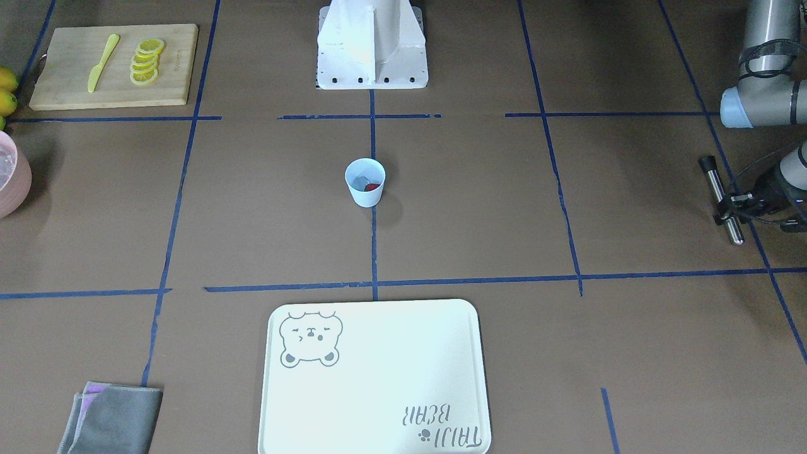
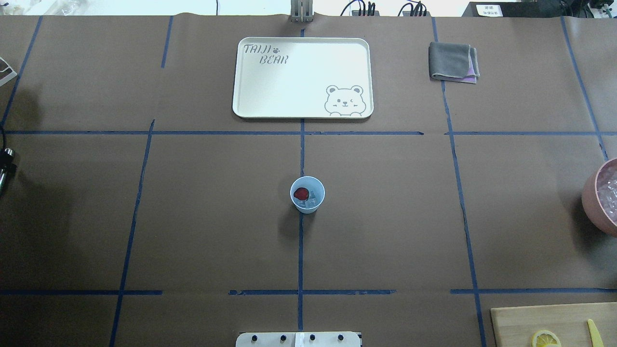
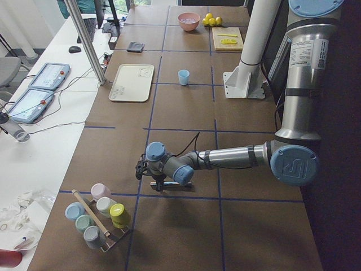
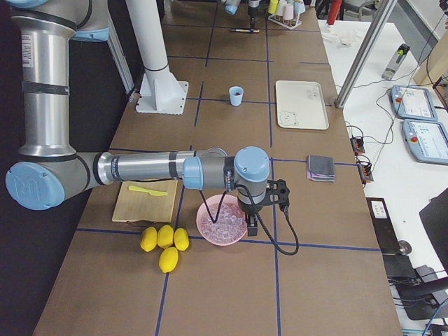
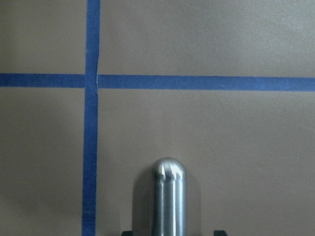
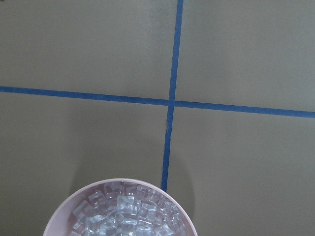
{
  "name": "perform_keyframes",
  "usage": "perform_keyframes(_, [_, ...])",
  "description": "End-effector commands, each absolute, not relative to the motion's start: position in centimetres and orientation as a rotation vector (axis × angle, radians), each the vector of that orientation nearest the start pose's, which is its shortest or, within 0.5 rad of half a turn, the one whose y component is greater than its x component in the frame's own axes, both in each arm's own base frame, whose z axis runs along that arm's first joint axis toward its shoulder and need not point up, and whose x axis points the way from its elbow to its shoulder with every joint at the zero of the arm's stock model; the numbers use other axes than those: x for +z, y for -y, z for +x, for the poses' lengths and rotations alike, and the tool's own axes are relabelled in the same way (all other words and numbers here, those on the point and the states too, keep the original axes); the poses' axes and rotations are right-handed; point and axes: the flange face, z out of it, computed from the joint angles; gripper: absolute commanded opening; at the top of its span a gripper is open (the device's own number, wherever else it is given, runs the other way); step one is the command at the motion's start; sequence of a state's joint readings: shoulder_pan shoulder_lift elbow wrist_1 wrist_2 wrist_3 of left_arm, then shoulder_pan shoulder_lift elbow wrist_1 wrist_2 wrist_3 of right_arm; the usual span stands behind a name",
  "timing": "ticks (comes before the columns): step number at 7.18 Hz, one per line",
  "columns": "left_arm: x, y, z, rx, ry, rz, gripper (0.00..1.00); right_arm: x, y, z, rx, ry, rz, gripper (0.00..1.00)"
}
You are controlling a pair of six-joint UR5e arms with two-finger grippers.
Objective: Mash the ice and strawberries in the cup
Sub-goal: 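Close the left gripper around the upright metal pestle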
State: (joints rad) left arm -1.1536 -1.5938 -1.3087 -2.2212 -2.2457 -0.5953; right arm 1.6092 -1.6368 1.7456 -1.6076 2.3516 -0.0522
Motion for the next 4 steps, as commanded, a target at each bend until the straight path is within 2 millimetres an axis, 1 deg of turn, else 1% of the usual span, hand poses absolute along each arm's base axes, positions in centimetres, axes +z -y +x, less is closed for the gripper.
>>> perform_keyframes(1, [71.49, 49.73, 14.27, -0.031, -0.77, 0.018, 0.57, 60.73, 46.36, 8.1, -0.041, 0.777, 0.104, 0.99])
perform_keyframes(2, [71.41, 49.81, 14.31, -0.032, -0.771, 0.019, 0.56, 60.59, 46.43, 8.11, -0.042, 0.776, 0.107, 0.99])
perform_keyframes(3, [71.33, 49.83, 14.31, -0.033, -0.772, 0.02, 0.47, 60.66, 46.43, 8.11, -0.042, 0.777, 0.105, 0.99])
perform_keyframes(4, [71.26, 49.85, 14.32, -0.035, -0.772, 0.02, 0.34, 60.59, 46.43, 8.11, -0.042, 0.776, 0.107, 0.99])
